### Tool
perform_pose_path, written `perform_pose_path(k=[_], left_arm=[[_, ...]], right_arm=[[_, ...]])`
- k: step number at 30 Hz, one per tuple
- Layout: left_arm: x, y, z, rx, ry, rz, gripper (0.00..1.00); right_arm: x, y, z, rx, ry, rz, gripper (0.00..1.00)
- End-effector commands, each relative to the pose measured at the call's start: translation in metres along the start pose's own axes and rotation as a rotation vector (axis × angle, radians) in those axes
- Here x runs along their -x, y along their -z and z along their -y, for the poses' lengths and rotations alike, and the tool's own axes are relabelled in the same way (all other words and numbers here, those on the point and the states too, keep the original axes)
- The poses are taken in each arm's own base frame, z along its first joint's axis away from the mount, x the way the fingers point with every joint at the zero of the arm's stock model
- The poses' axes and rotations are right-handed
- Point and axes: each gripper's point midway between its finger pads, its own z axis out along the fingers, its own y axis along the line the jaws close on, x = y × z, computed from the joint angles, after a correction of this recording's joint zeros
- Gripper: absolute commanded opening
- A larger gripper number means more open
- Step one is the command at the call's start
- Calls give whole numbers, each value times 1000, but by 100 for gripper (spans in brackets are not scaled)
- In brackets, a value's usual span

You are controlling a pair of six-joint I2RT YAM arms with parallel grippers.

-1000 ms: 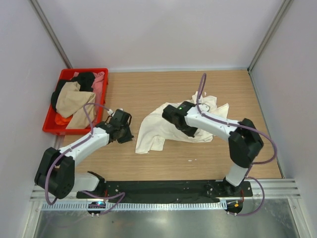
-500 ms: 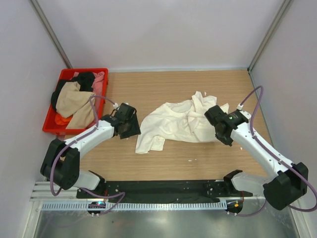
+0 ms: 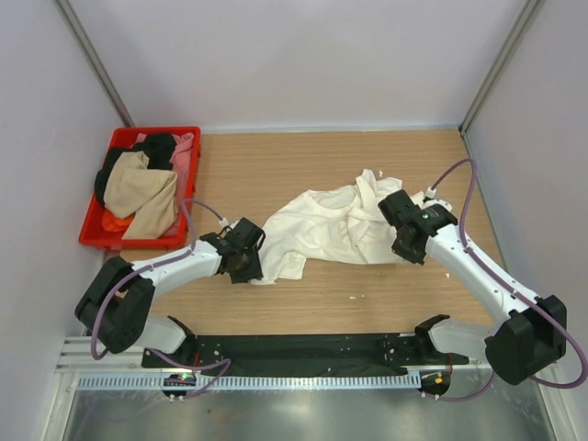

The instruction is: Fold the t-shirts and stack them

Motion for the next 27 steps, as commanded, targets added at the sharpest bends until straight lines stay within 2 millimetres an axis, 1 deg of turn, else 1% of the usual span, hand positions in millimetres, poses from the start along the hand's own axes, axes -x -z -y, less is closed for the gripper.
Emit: perform_pose_path(k=[1, 2, 3, 4, 5, 6, 7, 8, 9, 10, 11, 12, 13, 14, 15, 16, 17, 18, 19, 20, 21, 22, 23, 24, 25, 26, 27], left_arm=[[13, -8, 8, 11, 12, 39, 34], [20, -5, 13, 9, 6, 52, 24], [31, -2, 11, 41, -19, 89, 6], [34, 6, 1, 102, -41, 92, 0], [65, 25, 16, 97, -43, 169, 0], [84, 41, 16, 132, -56, 225, 0], [102, 58, -1, 226, -82, 270, 0], [141, 91, 16, 195, -55, 368, 0], [161, 109, 16, 202, -40, 411, 0], [183, 127, 4, 239, -19, 441, 0], [219, 167, 17, 185, 28, 538, 0], [237, 187, 15, 176, 55, 576, 0], [254, 197, 1, 218, 86, 582, 0], [285, 245, 7, 172, 125, 688, 0], [298, 265, 3, 173, 148, 724, 0], [307, 268, -9, 216, 166, 709, 0], [323, 310, -5, 158, 202, 801, 0], [326, 320, -15, 173, 222, 806, 0], [330, 331, -16, 157, 236, 827, 0], [332, 348, -15, 120, 249, 862, 0], [330, 350, -13, 94, 252, 854, 0], [330, 352, -8, 58, 248, 863, 0], [317, 345, -10, 45, 237, 833, 0], [311, 336, -3, 1, 225, 803, 0], [310, 336, 2, -40, 224, 819, 0], [298, 304, -2, -15, 207, 746, 0], [291, 314, -1, -62, 210, 778, 0]], right_arm=[[7, 3, -9, 58, 4, 27, 1], [11, 3, -16, 88, 3, 41, 1], [17, 5, -21, 107, 6, 56, 1], [34, 12, -27, 133, 22, 103, 1], [50, 13, -35, 136, 15, 136, 1], [71, 15, -36, 132, -13, 168, 1], [109, 37, -50, 180, -50, 238, 1], [133, 37, -60, 169, -25, 279, 1], [156, 45, -67, 176, -28, 320, 1], [204, 76, -75, 231, -90, 415, 1], [231, 92, -82, 256, -69, 485, 1], [254, 92, -91, 236, -76, 521, 1], [300, 137, -88, 293, -154, 638, 1], [323, 154, -90, 313, -174, 698, 1], [341, 162, -96, 318, -141, 737, 1], [372, 210, -86, 377, -193, 852, 1], [387, 233, -84, 406, -210, 923, 1], [397, 249, -78, 399, -195, 981, 1], [404, 272, -67, 413, -218, 1038, 1], [411, 288, -60, 428, -240, 1095, 1], [411, 296, -53, 425, -241, 1120, 1], [403, 295, -44, 407, -229, 1120, 1], [400, 300, -38, 415, -240, 1136, 1], [394, 296, -35, 410, -230, 1130, 1], [381, 265, -40, 365, -193, 1075, 1], [371, 271, -21, 348, -214, 1078, 1], [362, 258, -17, 316, -212, 1052, 1]])
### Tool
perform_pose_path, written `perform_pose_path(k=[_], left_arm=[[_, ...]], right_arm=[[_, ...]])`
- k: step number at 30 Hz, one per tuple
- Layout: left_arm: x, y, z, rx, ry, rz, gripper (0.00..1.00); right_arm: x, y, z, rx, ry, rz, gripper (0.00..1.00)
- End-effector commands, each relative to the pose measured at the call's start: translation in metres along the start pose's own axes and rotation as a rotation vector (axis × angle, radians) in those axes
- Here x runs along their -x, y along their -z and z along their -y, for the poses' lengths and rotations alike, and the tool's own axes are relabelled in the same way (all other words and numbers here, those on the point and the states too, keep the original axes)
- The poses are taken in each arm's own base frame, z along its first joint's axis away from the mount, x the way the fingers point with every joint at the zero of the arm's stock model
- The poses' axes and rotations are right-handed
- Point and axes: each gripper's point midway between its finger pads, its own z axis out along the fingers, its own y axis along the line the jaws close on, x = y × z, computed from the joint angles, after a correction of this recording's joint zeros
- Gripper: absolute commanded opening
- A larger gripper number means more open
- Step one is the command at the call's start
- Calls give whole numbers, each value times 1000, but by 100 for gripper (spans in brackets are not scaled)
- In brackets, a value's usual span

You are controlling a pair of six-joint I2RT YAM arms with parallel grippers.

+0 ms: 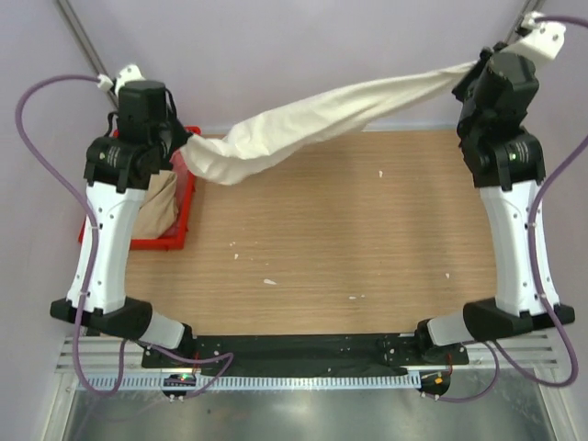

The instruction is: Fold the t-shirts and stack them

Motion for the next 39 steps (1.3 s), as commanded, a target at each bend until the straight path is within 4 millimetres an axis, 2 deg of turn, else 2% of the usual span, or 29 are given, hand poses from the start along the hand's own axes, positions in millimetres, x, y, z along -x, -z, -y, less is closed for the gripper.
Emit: perform_pose_path(k=[1, 2, 3, 4, 5, 6, 7, 8, 9, 10, 12, 13, 14, 15, 17, 18, 19, 20, 21, 22, 25, 28, 29, 32, 33, 35, 36, 38, 39], left_arm=[[-48, -3, -3, -62, -32, -116, 0], [-70, -9, -14, -40, -49, -165, 0], [-67, 3, -14, -75, -35, -145, 0], [-79, 7, -9, -124, -29, -182, 0], [-104, 5, -17, -124, -33, -238, 0], [-114, 8, -17, -151, -21, -257, 0], [-120, 22, -17, -192, 18, -266, 0], [-166, 18, -28, -199, 11, -383, 0], [-182, 19, -30, -217, 24, -413, 0], [-216, 20, -50, -180, 17, -473, 0], [-243, 19, -67, -148, 9, -517, 0], [-259, 20, -81, -119, -3, -543, 0], [-262, 20, -86, -104, -14, -542, 0], [-264, 22, -92, -88, -19, -543, 0], [-250, 26, -92, -88, -21, -495, 0], [-242, 27, -96, -64, -31, -471, 0], [-224, 31, -91, -72, -25, -427, 0], [-216, 34, -91, -67, -29, -409, 0], [-209, 37, -96, -37, -43, -393, 0], [-197, 40, -92, -47, -37, -367, 0], [-189, 44, -84, -77, -28, -353, 0], [-194, 37, -80, -85, -27, -372, 0], [-198, 33, -79, -79, -31, -386, 0], [-203, 26, -76, -86, -36, -399, 0], [-205, 23, -76, -83, -37, -402, 0], [-211, 17, -77, -71, -42, -412, 0], [-213, 14, -77, -67, -44, -417, 0], [-221, 4, -79, -47, -56, -433, 0], [-223, 0, -79, -38, -59, -439, 0]], right_arm=[[-22, 12, 39, -123, 62, -8, 1], [-28, 25, 58, -179, 74, -27, 1], [-38, 31, 68, -212, 70, -55, 1], [-60, 37, 79, -252, 82, -110, 1], [-87, 49, 92, -295, 70, -194, 1], [-96, 63, 103, -312, 47, -222, 1], [-136, 72, 117, -355, 77, -313, 1], [-165, 85, 122, -356, 35, -392, 1], [-207, 101, 138, -363, 69, -480, 1], [-226, 108, 143, -361, 62, -518, 1], [-265, 123, 155, -383, 52, -609, 1], [-269, 127, 160, -399, 62, -629, 1], [-269, 127, 160, -405, 61, -632, 1], [-258, 123, 154, -388, 51, -619, 1], [-236, 121, 147, -379, 35, -592, 1], [-205, 116, 136, -353, -14, -531, 1], [-192, 118, 133, -344, -30, -516, 1], [-177, 117, 128, -327, -57, -489, 1], [-151, 117, 120, -297, -102, -439, 1], [-139, 116, 116, -281, -123, -414, 1], [-100, 100, 98, -210, -191, -278, 1], [-93, 81, 89, -198, -193, -222, 1], [-95, 67, 81, -194, -187, -209, 1], [-97, 42, 67, -178, -170, -186, 1], [-114, 27, 61, -187, -143, -209, 1], [-122, 7, 49, -162, -117, -197, 1], [-145, -11, 43, -164, -82, -234, 1], [-162, -35, 27, -125, -61, -242, 1], [-166, -44, 12, -72, -53, -255, 1]])
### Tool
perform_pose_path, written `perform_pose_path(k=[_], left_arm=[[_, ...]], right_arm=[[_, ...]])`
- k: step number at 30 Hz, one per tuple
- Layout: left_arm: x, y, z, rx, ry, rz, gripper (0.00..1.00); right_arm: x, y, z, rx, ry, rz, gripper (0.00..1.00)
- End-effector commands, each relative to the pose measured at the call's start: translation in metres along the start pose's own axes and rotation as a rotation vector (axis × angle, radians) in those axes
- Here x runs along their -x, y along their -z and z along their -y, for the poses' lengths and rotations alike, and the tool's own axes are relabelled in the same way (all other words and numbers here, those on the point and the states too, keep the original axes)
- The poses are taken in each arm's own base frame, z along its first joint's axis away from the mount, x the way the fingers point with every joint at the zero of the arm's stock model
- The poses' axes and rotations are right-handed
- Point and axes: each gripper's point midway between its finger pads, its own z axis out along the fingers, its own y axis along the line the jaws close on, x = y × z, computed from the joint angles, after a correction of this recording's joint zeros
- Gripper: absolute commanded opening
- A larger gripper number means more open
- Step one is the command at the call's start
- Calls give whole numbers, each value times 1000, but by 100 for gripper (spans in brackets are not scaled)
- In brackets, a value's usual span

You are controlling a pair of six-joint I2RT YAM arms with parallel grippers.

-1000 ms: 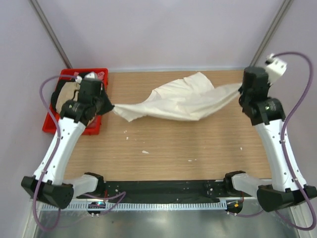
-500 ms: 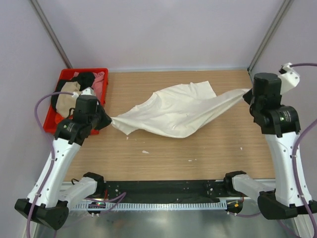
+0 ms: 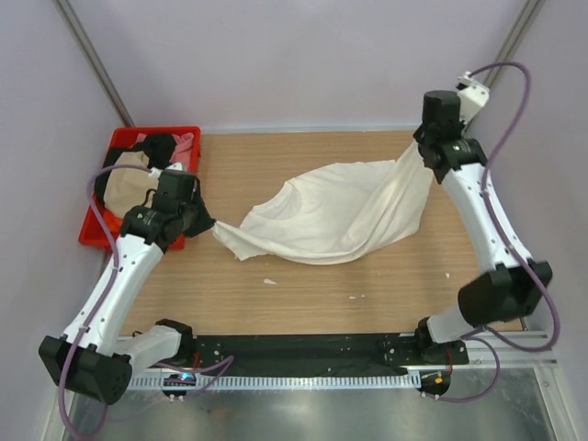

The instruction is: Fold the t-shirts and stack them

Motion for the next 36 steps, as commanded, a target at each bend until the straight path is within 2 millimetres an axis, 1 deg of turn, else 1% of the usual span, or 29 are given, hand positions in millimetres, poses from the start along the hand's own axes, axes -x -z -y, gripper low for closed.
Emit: perform_pose_path(k=[1, 3, 4, 5, 6, 7, 8, 9, 10, 11, 12, 13, 14, 15, 17, 18, 20, 21, 22, 23, 24, 25, 26, 27, 29, 30, 31, 32, 36], left_arm=[[12, -16, 6, -5, -16, 35, 0], [11, -29, 7, 15, -21, 11, 0], [11, -38, 9, 21, -20, -3, 0], [9, -43, 9, 26, -21, -15, 0], [10, -46, 11, 23, -22, -22, 0], [10, -50, 11, 29, -25, -29, 0], [8, -56, 9, 45, -28, -47, 0], [11, -58, 9, 52, -34, -44, 0], [12, -60, 9, 56, -35, -45, 0], [13, -61, 8, 60, -37, -42, 0], [14, -62, 7, 65, -38, -42, 0], [16, -62, 7, 67, -39, -36, 0], [17, -61, 7, 67, -42, -30, 0], [18, -61, 6, 68, -40, -25, 0], [19, -60, 6, 71, -44, -16, 0], [18, -60, 4, 73, -44, -16, 0], [17, -60, 5, 66, -45, -16, 0], [16, -61, 5, 59, -44, -21, 0], [15, -60, 7, 46, -43, -22, 0], [14, -61, 9, 35, -37, -22, 0], [11, -61, 10, 24, -34, -32, 0], [11, -61, 11, 18, -30, -33, 0], [10, -61, 12, 9, -28, -34, 0], [8, -62, 13, 5, -28, -40, 0], [7, -62, 13, 0, -31, -42, 0], [7, -62, 13, -3, -34, -43, 0], [7, -62, 14, -11, -35, -41, 0], [7, -61, 15, -17, -34, -40, 0], [5, -61, 19, -41, -30, -45, 0]], right_arm=[[-1, -50, -55, 128, 40, 44, 1], [-4, -67, -87, 222, 80, 27, 1], [-41, -101, -97, 219, 128, -43, 1], [-50, -113, -105, 234, 147, -65, 1], [-40, -122, -125, 270, 148, -51, 1], [-61, -129, -134, 313, 207, -126, 2], [-114, -163, -134, 294, 269, -231, 2], [-86, -162, -156, 342, 254, -189, 3], [-106, -164, -152, 340, 301, -273, 8], [-138, -181, -148, 324, 333, -334, 13], [-120, -176, -155, 340, 322, -307, 20], [-124, -175, -150, 325, 332, -326, 29], [-104, -164, -148, 309, 319, -291, 34], [-115, -162, -136, 281, 329, -323, 38], [-102, -154, -125, 237, 276, -293, 49], [-91, -140, -113, 206, 251, -288, 50], [-83, -131, -87, 125, 164, -308, 50], [-94, -130, -69, 72, 155, -347, 50], [-84, -119, -52, 45, 121, -356, 49], [-90, -115, -42, 28, 112, -380, 49], [-120, -111, -19, -26, 113, -454, 48], [-114, -99, -10, -35, 92, -444, 48], [-122, -96, 5, -64, 79, -461, 48], [-155, -89, 26, -100, 64, -537, 48], [-161, -78, 36, -92, 9, -544, 47], [-181, -75, 58, -135, -1, -590, 47], [-182, -71, 62, -141, -34, -586, 47], [-201, -68, 77, -177, -32, -619, 47], [-233, -68, 89, -186, -52, -659, 45]])
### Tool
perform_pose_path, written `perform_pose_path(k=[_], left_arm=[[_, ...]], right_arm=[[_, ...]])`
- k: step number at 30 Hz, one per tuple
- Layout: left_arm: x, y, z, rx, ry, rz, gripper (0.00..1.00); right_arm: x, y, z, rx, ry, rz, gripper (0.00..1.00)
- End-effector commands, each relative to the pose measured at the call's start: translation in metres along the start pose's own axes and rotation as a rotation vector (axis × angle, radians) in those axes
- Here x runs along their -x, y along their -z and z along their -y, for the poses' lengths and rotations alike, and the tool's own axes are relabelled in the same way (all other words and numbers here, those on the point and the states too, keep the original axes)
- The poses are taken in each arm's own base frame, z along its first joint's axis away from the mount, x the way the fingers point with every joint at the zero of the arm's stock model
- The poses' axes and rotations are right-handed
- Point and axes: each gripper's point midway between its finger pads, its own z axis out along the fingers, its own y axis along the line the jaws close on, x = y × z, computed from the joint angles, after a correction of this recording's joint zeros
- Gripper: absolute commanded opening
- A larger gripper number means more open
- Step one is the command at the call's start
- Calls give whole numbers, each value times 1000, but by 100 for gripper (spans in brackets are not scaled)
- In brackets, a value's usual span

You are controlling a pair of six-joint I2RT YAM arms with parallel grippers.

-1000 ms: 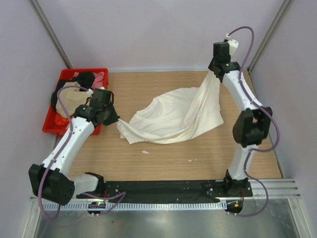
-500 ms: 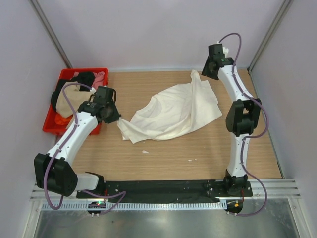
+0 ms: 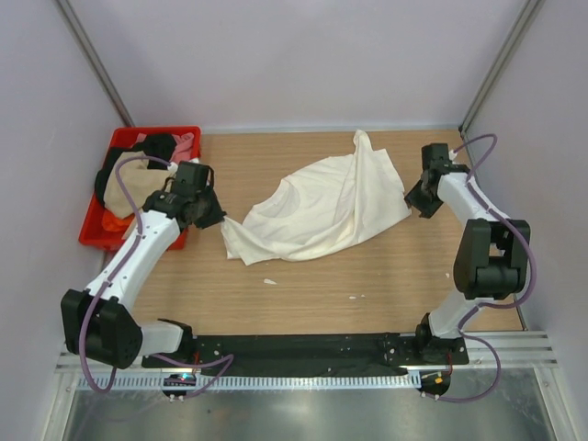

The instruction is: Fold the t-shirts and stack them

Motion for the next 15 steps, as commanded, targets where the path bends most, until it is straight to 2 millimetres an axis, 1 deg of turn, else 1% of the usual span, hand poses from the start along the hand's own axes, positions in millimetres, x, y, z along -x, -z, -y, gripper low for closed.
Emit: perform_pose_path(k=[1, 2, 3, 4, 6, 9, 11, 14, 15], left_arm=[[11, 9, 11, -67, 6, 51, 0], [10, 9, 11, -70, 6, 50, 0], [9, 8, 10, -69, 7, 46, 0], [8, 7, 11, -71, 9, 44, 0], [5, 6, 9, -71, 10, 36, 0], [1, 5, 6, -64, 6, 29, 0], [0, 4, 4, -56, 1, 28, 0], [-1, 4, 2, -47, 1, 29, 0], [0, 4, 2, -48, 0, 33, 0]], right_arm=[[-4, -15, -12, 63, -74, 18, 44], [-6, -19, -13, 66, -82, 19, 44], [-14, -29, -9, 52, -81, 3, 44], [-12, -33, -14, 76, -88, 20, 43], [-20, -46, -12, 70, -94, 3, 43], [-23, -61, -15, 72, -87, -1, 43], [-25, -66, -15, 70, -83, -5, 42], [-31, -76, -12, 49, -70, -26, 37], [-33, -76, -7, 27, -59, -28, 27]])
